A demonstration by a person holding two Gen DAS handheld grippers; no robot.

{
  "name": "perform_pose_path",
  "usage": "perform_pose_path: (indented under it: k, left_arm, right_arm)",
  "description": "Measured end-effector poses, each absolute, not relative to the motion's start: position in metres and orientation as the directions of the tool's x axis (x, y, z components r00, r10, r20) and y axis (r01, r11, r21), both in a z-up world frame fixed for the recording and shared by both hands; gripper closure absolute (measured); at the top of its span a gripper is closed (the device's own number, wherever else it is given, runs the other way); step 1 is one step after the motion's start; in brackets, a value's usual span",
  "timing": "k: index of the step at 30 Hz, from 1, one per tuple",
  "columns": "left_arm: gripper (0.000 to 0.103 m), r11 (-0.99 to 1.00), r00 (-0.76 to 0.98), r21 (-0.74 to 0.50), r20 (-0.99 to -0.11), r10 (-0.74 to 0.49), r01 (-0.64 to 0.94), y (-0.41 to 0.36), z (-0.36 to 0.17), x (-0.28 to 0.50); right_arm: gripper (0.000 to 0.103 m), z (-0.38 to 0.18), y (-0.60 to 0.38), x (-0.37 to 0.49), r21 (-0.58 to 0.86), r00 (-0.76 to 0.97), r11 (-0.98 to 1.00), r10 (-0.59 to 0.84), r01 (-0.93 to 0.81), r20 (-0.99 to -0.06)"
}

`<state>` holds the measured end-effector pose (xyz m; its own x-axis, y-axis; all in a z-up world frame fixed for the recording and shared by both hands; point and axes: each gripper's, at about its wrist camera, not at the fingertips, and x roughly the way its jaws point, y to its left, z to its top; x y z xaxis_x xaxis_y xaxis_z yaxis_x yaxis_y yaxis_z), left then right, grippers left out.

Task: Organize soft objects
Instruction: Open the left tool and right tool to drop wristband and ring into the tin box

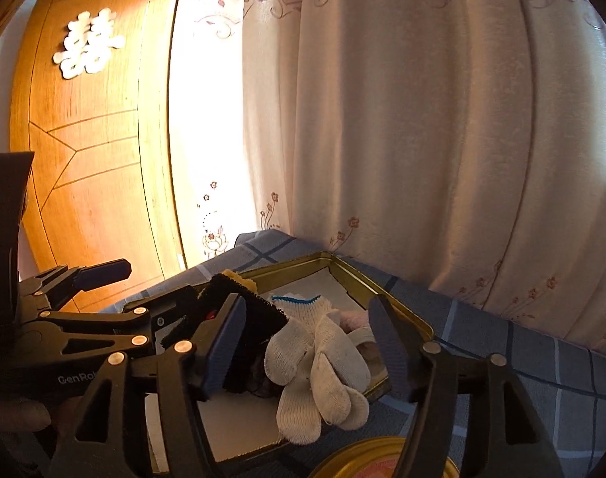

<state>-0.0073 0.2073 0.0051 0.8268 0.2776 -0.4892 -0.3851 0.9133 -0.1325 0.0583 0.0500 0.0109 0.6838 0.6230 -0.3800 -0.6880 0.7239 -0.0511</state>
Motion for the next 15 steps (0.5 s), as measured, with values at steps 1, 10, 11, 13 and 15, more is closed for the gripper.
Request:
perform_pose_path:
  k: [1,10,11,13,15]
  left_arm:
    - [0.013,0.914,0.828,-0.126,-0.484,0.283,-0.386,0.205,0.006,-0.009]
    - [0.003,0.919,0.842,-0.112,-0.456,0.290,-0.377,0.190,0.010,-0.017]
    - [0.002,0.922,0.845,-0.111,-0.453,0.285,-0.371,0.188,0.010,-0.018]
    - [0.002,0.925,0.847,-0.105,-0.452,0.282,-0.364,0.184,0.009,-0.018]
    - [0.001,0.929,0.849,-0.097,-0.449,0.279,-0.356,0.181,0.009,-0.018]
  right_arm:
    - [0.036,0.011,0.047,0.057,-0.044,0.684,0.725,0.626,-0.687,-0.375]
    - [0.035,0.012,0.026,0.047,-0.008,0.695,0.738,0.631,-0.675,-0.345]
    - [0.035,0.011,0.025,0.045,-0.008,0.698,0.741,0.629,-0.672,-0.342]
    - [0.035,0.011,0.020,0.043,-0.006,0.704,0.746,0.625,-0.666,-0.337]
    - [0.034,0.010,0.016,0.039,-0.007,0.709,0.749,0.623,-0.662,-0.331]
